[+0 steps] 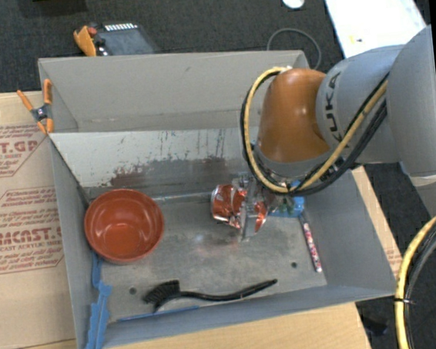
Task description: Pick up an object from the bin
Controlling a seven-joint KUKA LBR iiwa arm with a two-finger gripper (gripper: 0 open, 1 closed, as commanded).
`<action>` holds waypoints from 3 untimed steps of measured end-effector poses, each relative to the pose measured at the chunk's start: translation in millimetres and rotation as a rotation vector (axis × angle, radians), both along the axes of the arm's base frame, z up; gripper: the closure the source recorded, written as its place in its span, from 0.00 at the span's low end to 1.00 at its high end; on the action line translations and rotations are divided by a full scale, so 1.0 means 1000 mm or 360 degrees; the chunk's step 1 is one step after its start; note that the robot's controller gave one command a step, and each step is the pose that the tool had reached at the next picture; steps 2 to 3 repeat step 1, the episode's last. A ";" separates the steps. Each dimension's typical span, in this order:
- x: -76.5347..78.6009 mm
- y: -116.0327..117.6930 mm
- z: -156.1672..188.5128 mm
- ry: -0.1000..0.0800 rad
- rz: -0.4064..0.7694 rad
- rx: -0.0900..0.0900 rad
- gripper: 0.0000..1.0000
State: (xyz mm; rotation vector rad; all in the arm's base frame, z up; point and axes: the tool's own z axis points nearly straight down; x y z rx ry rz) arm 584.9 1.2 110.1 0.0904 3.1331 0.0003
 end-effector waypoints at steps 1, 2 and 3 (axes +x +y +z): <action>0.001 0.000 0.016 -0.0003 0.0000 0.0000 1.00; 0.001 0.000 0.016 -0.0003 0.0000 0.0000 1.00; 0.001 0.000 0.016 -0.0003 0.0000 0.0000 1.00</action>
Offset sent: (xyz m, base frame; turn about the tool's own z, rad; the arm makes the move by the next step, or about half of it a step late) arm 0.0003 0.0001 0.0428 -0.0002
